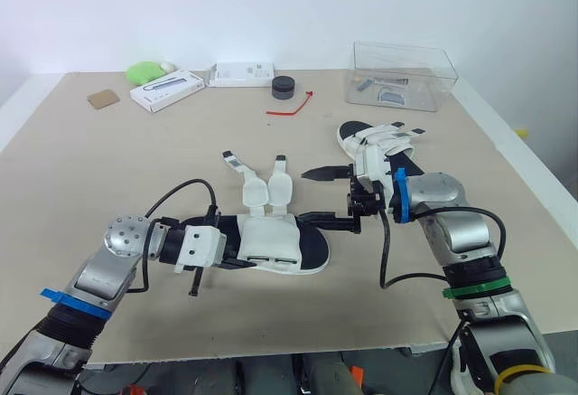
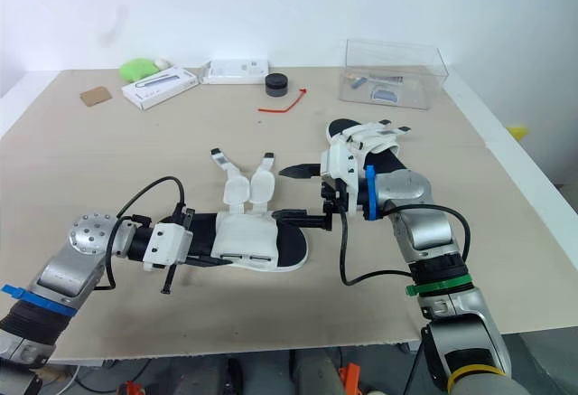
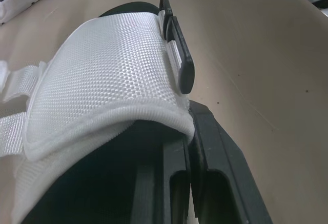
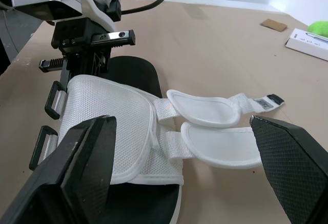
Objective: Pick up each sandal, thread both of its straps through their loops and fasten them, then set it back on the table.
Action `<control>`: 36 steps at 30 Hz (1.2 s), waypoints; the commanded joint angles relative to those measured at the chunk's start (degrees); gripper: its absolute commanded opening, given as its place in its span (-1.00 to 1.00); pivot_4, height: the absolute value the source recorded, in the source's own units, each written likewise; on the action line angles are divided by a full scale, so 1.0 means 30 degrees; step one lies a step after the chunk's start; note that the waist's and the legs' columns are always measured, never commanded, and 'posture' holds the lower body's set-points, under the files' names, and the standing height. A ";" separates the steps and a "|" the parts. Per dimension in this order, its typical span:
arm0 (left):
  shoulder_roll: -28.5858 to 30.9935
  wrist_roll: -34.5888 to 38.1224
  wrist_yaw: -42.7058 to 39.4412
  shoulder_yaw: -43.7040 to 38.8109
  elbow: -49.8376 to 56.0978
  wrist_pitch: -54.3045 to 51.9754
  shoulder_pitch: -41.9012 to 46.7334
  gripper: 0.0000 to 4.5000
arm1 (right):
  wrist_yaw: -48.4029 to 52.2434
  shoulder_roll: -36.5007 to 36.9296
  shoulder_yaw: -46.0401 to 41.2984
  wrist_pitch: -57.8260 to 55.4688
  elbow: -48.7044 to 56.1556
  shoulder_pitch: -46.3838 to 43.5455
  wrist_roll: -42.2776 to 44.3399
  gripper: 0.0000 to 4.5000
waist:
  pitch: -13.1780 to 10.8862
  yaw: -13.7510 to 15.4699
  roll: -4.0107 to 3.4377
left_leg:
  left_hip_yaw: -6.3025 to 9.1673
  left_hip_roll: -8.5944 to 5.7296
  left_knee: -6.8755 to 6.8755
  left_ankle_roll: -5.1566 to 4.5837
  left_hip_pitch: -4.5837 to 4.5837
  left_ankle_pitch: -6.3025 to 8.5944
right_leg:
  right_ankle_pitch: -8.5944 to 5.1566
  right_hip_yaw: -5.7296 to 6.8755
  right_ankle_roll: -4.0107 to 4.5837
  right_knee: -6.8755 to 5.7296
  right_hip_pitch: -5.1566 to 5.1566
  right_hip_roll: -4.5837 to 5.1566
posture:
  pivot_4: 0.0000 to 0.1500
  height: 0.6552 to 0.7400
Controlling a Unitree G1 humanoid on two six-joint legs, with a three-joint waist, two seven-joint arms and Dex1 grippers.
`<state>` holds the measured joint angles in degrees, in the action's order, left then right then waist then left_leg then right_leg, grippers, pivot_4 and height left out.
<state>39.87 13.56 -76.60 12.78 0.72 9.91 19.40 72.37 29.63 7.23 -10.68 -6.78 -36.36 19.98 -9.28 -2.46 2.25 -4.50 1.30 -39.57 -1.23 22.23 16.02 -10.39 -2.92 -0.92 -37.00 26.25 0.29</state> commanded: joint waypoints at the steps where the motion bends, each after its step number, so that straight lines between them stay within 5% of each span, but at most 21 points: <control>1: 0.0230 -0.0035 0.0338 -0.0166 0.0605 -0.0578 -0.0383 -0.99 | 0.0001 0.0096 -0.0356 0.0160 0.0597 -0.0133 0.0304 1.00 | 0.0000 0.0002 0.0000 | -0.0001 0.0000 0.0000 0.0000 0.0000 0.0000 | 0.0000 0.0000 0.0000 0.0000 0.0000 0.0000 | 1.00 1.00; 9: 0.0523 0.0967 0.0866 -0.0471 0.1913 -0.3865 -0.0715 -0.99 | -0.0065 0.0207 -0.0392 0.0294 0.0371 -0.0171 0.0123 1.00 | 0.0000 -0.0003 0.0000 | -0.0003 -0.0002 -0.0002 0.0000 -0.0002 0.0000 | 0.0001 -0.0004 -0.0002 0.0000 -0.0004 0.0001 | 1.00 1.00; 12: 0.0715 0.1513 0.0931 -0.0647 0.2549 -0.5270 -0.0675 -0.59 | -0.0033 0.0176 -0.0385 0.0356 0.0222 -0.0219 0.0114 1.00 | 0.0000 -0.0004 0.0000 | -0.0001 0.0002 -0.0002 0.0000 -0.0004 0.0000 | 0.0000 -0.0003 -0.0001 -0.0001 -0.0001 -0.0009 | 1.00 1.00; 19: 0.2155 0.3997 0.0364 -0.1551 0.4181 -1.0305 -0.0675 0.85 | 0.0029 0.0488 -0.0400 -0.0052 0.0305 0.0004 0.0176 1.00 | -0.0001 -0.0012 0.0001 | 0.0002 0.0013 -0.0002 0.0001 0.0001 0.0000 | -0.0002 -0.0002 0.0001 -0.0002 0.0005 -0.0021 | 1.00 1.00; 27: 0.4200 0.6451 0.0408 -0.3922 0.3863 -1.4382 -0.1004 0.93 | -0.0833 0.1486 -0.0742 -0.2400 0.3375 0.2194 0.0945 1.00 | -0.0002 -0.0001 0.0001 | 0.0027 0.0013 0.0007 0.0002 0.0013 0.0003 | -0.0070 0.0028 -0.0037 -0.0006 0.0014 -0.0013 | 1.00 1.00; 30: 0.3712 0.7306 0.1159 -0.4723 0.3291 -1.5624 -0.0589 1.00 | -0.1154 0.1771 -0.0335 -0.2535 0.4584 0.3152 0.0508 0.66 | -0.0001 0.0006 0.0002 | 0.0031 0.0012 0.0008 0.0004 0.0012 0.0003 | -0.0102 0.0030 -0.0088 -0.0009 0.0015 -0.0015 | 1.00 1.00; 36: 0.2858 0.8791 0.2305 -0.5458 0.3387 -1.7594 -0.0182 1.00 | -0.2031 0.1628 0.0527 -0.2916 0.6000 0.4183 0.0014 -0.61 | -0.0001 -0.0012 0.0003 | 0.0013 0.0011 -0.0005 0.0008 -0.0003 0.0000 | -0.0096 0.0017 -0.0105 -0.0017 0.0009 -0.0014 | 1.00 1.00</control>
<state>48.76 37.82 -70.72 -1.48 9.60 -41.41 17.99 67.22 34.46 8.42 -19.00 8.01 -23.88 20.30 -9.29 -2.50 2.26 -4.46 1.34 -39.58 -1.20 22.21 16.02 -10.68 -2.86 -1.24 -37.05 26.27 0.24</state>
